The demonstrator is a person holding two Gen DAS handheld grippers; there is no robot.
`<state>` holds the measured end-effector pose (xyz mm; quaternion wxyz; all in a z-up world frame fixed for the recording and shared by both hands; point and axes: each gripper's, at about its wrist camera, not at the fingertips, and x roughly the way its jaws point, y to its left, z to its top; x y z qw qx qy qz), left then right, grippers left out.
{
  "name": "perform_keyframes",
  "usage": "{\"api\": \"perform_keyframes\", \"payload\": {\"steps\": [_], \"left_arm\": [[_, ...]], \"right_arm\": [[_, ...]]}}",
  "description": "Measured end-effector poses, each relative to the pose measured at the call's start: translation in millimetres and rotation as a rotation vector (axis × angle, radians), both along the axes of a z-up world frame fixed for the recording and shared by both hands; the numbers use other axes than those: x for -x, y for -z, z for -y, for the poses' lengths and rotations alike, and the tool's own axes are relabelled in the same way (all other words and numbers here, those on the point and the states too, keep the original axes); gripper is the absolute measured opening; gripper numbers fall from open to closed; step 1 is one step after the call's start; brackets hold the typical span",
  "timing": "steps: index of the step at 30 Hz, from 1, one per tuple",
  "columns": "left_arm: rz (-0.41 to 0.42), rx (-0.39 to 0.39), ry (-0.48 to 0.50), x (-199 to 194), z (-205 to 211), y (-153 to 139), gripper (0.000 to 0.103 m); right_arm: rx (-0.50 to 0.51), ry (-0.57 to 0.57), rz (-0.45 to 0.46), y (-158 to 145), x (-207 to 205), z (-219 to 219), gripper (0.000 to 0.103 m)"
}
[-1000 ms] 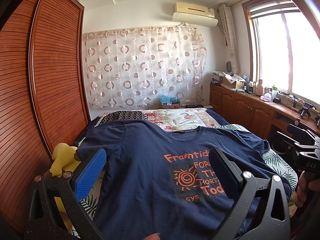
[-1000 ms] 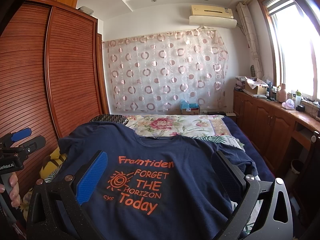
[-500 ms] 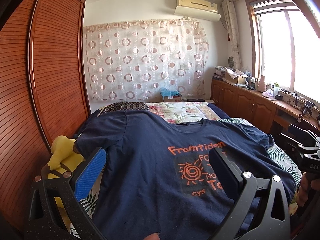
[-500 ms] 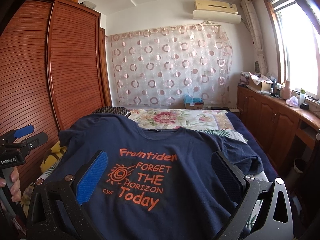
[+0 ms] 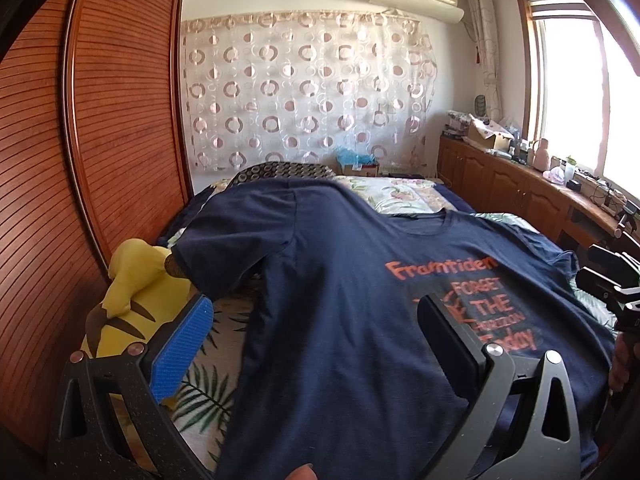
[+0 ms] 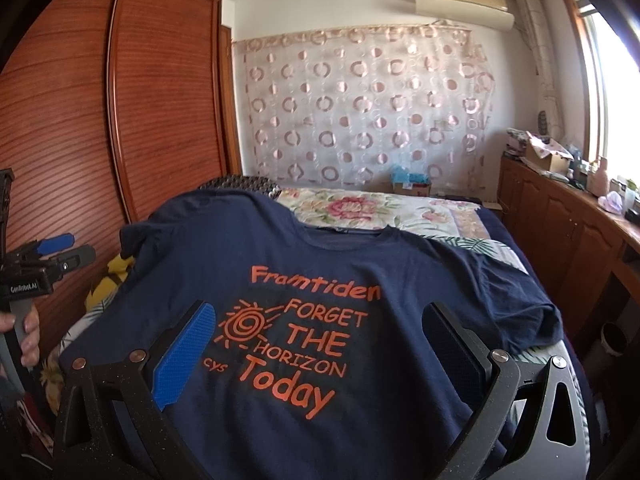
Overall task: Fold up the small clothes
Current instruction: 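Grasp the sleeve edge of the navy T-shirt with the left tool, then fold the grasped sleeve side inward over the shirt's back with the left tool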
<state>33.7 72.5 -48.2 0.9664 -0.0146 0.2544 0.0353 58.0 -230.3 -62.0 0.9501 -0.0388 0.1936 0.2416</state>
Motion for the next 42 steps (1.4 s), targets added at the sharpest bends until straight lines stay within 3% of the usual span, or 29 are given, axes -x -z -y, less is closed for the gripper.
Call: {"api": "perform_keyframes", "payload": {"steps": [4, 10, 15, 20, 26, 31, 36, 37, 39, 42], "left_arm": [[-0.037, 0.002, -0.026, -15.0, -25.2, 10.2, 0.101], [-0.087, 0.067, -0.063, -35.5, -65.0, 18.1, 0.083], [-0.106, 0.141, -0.082, -57.9, -93.1, 13.6, 0.06], [-0.112, 0.184, -0.101, -81.2, -119.4, 6.4, 0.048], [-0.181, 0.248, -0.128, -113.4, -145.0, 11.4, 0.029], [-0.262, 0.226, -0.148, -127.3, -148.1, 23.2, 0.026], [-0.291, 0.211, -0.138, -127.7, -146.6, 26.5, 0.026], [-0.296, 0.204, -0.133, -128.4, -145.9, 26.7, 0.023], [-0.296, 0.186, -0.125, -128.1, -143.9, 26.0, 0.008], [-0.261, 0.151, -0.115, -125.0, -139.3, 17.3, 0.004]], "right_arm": [[0.021, -0.031, -0.033, -0.4, -22.5, -7.8, 0.103], [0.047, -0.06, -0.085, -2.2, -50.8, -15.0, 0.103], [0.056, -0.075, -0.114, -6.7, -66.3, -16.6, 0.103], [0.063, -0.085, -0.145, -12.4, -82.6, -21.7, 0.103], [0.075, -0.088, -0.17, -19.5, -96.7, -24.9, 0.103], [0.075, -0.087, -0.183, -19.5, -97.2, -27.8, 0.103], [0.075, -0.094, -0.189, -16.8, -90.1, -28.8, 0.103], [0.076, -0.096, -0.192, -16.5, -89.0, -27.7, 0.103], [0.079, -0.1, -0.195, -16.1, -85.9, -26.7, 0.103], [0.076, -0.098, -0.198, -16.4, -78.2, -20.8, 0.103]]}}
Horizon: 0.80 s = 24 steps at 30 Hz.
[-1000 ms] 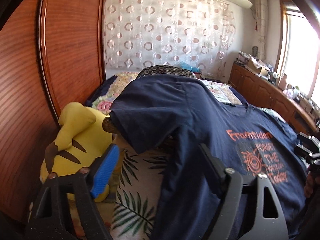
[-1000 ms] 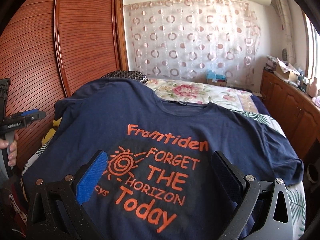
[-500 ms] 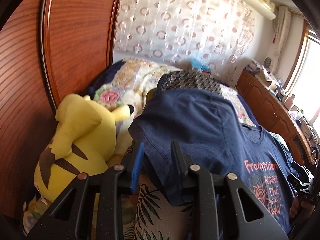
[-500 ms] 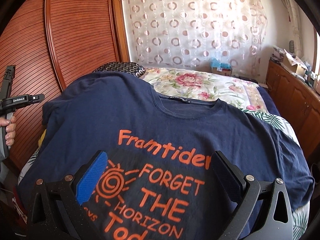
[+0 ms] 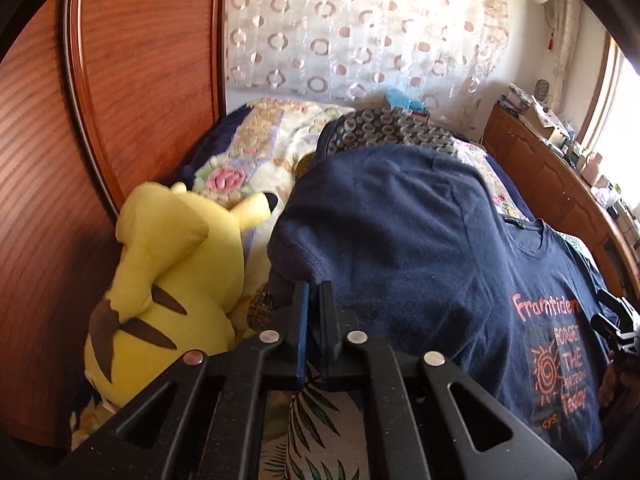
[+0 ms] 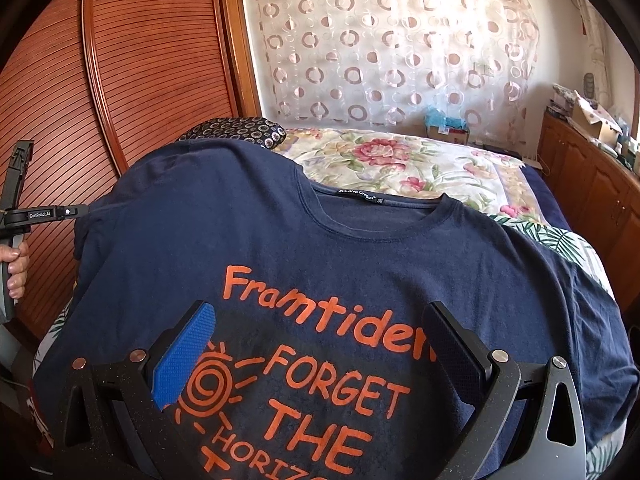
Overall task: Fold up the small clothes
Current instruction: 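Fold the grasped sleeve side inward over the shirt's back with the left tool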
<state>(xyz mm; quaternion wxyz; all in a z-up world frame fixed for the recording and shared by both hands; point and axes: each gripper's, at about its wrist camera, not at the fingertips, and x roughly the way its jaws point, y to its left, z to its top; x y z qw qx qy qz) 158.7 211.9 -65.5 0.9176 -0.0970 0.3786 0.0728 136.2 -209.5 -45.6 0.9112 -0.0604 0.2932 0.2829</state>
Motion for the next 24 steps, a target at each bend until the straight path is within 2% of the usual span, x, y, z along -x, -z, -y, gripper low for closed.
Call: {"api": "perform_keyframes", "payload": {"steps": [9, 15, 18, 24], "left_arm": [[0.135, -0.099, 0.071, 5.0, 28.8, -51.2, 0.004], [0.199, -0.074, 0.161, -11.0, 51.7, -79.4, 0.004], [0.226, -0.057, 0.246, -28.7, 78.9, -91.1, 0.004], [0.225, -0.012, 0.418, -50.7, 136.2, -93.7, 0.004]], "right_arm": [[-0.004, 0.029, 0.004, -3.9, 1.8, 12.5, 0.103], [-0.005, 0.043, 0.011, -10.2, 3.0, 9.2, 0.103], [-0.005, 0.056, 0.019, -11.4, 4.1, 11.1, 0.103], [-0.016, 0.1, 0.032, -14.8, 8.0, 19.9, 0.103]]}}
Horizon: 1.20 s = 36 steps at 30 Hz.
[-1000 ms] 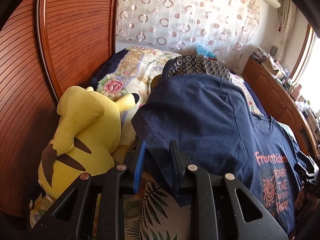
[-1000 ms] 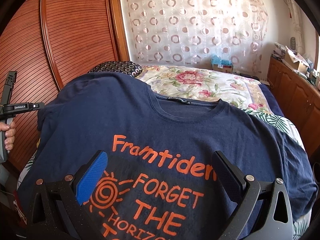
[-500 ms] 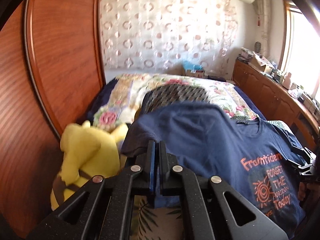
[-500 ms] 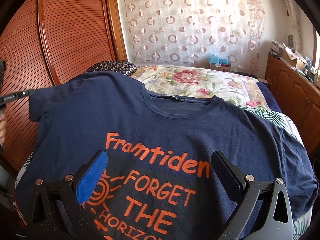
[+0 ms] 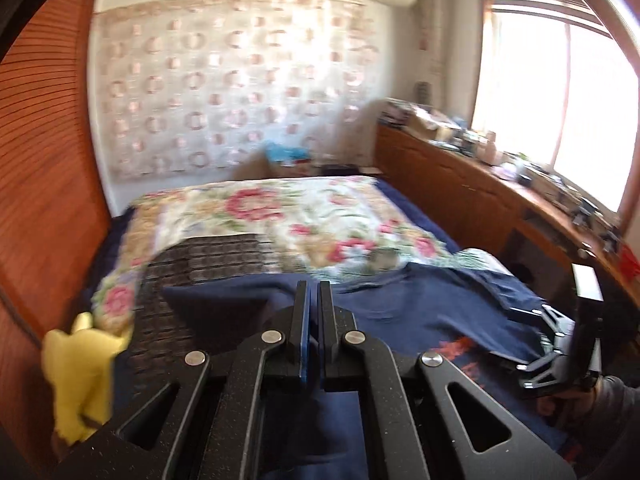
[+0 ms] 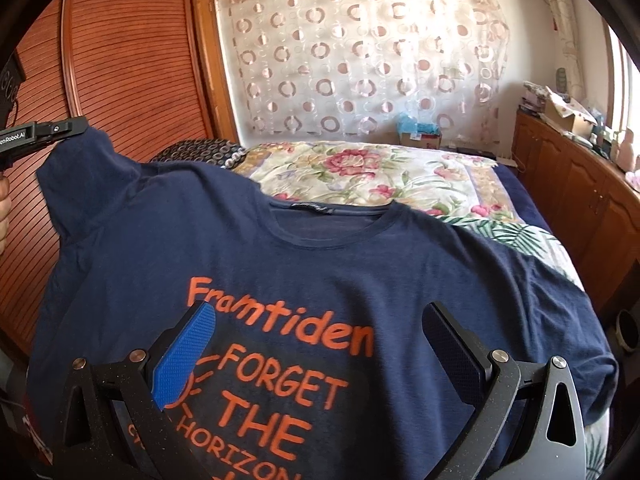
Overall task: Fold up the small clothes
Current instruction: 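Fold the grasped sleeve side inward over the shirt's back with the left tool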
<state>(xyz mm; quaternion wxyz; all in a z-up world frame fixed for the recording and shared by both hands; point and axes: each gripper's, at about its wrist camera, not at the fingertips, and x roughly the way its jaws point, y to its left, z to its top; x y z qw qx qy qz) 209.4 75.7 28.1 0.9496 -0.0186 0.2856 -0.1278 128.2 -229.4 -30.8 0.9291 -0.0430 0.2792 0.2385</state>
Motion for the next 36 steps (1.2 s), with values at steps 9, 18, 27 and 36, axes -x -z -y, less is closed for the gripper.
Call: {"api": "perform_keyframes", "payload": {"steps": [9, 18, 27, 36], "left_arm": [[-0.021, -0.048, -0.047, 14.7, -12.8, 13.7, 0.062], [-0.048, -0.068, -0.214, 36.8, -58.8, 45.1, 0.078], [-0.056, -0.041, -0.272, 59.5, -80.8, 60.1, 0.078], [-0.062, -0.031, -0.287, 69.7, -90.6, 63.5, 0.078]], "right_arm": [[0.026, -0.021, -0.015, 3.5, 7.0, -19.5, 0.102], [0.008, -0.218, 0.014, -13.1, -7.4, -93.8, 0.087], [-0.026, -0.469, -0.033, -11.8, -33.4, -214.4, 0.064], [0.032, -0.55, -0.074, -4.0, -71.8, -279.8, 0.061]]}}
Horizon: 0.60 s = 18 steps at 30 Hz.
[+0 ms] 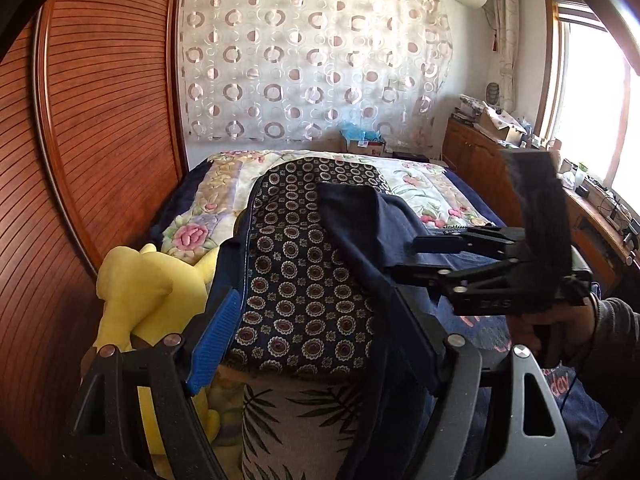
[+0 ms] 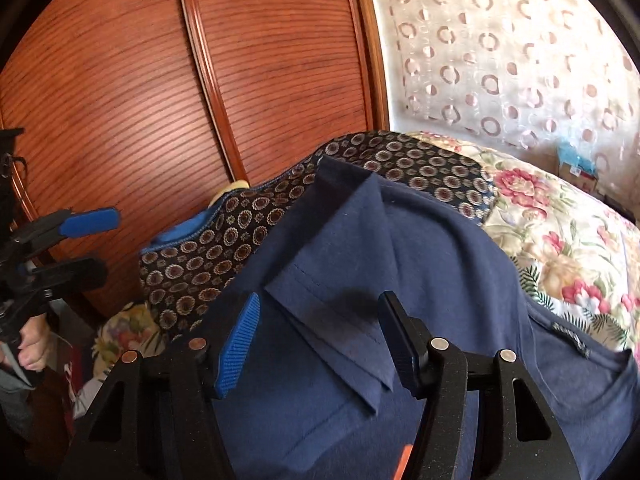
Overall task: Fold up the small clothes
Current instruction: 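Fold the grasped sleeve side inward over the shirt's back with the left tool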
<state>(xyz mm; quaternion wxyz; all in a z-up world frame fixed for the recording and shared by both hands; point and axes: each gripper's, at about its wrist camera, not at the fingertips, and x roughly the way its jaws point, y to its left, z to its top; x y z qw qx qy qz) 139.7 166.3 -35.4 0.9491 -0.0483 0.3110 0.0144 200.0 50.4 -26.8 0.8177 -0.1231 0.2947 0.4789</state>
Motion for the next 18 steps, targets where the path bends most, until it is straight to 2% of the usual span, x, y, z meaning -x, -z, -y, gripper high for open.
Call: {"api": "perform_keyframes", "payload": {"steps": [2, 3, 4, 5, 6, 9, 13, 14, 15, 18], "left_arm": [[-0.003, 0.0, 0.0, 0.0, 1.0, 0.9, 0.078], [-0.004, -0.001, 0.001, 0.0, 1.6, 1.5, 0.078], [-0.005, 0.0, 0.001, 0.3, 2.3, 1.6, 0.078], [-0.006, 0.001, 0.001, -0.9, 2.7, 1.8, 0.078], [-0.007, 0.003, 0.004, -1.4, 4.3, 2.1, 0.078], [-0.008, -0.002, 0.014, -3.3, 9.8, 1.5, 0.078], [-0.008, -0.006, 0.035, -7.0, 20.4, 2.6, 0.078], [-0.009, -0.008, 0.041, -8.6, 23.9, 2.9, 0.078], [-0.011, -0.01, 0.048, -10.5, 27.6, 3.6, 0.078], [-0.015, -0.01, 0.066, -15.4, 38.9, 5.7, 0.078]], "right_arm": [[0.042, 0.008, 0.011, 4.9, -3.2, -11.3, 0.043], [0.068, 0.022, 0.014, 8.4, -11.3, -12.2, 0.039], [0.078, 0.028, 0.011, 8.6, -15.5, -10.2, 0.027], [0.071, 0.031, 0.012, 8.6, -18.9, -12.4, 0.015], [0.055, 0.037, 0.011, 6.9, -22.8, -11.0, 0.01], [0.004, 0.099, -0.004, -3.9, -39.7, -0.3, 0.01], [-0.011, 0.197, 0.004, -7.8, -59.1, 12.9, 0.01], [-0.016, 0.218, 0.001, -8.9, -61.1, 16.9, 0.018], [-0.016, 0.247, 0.001, -9.4, -66.3, 19.7, 0.023], [-0.035, 0.256, 0.007, -17.0, -50.8, 31.1, 0.03]]}}
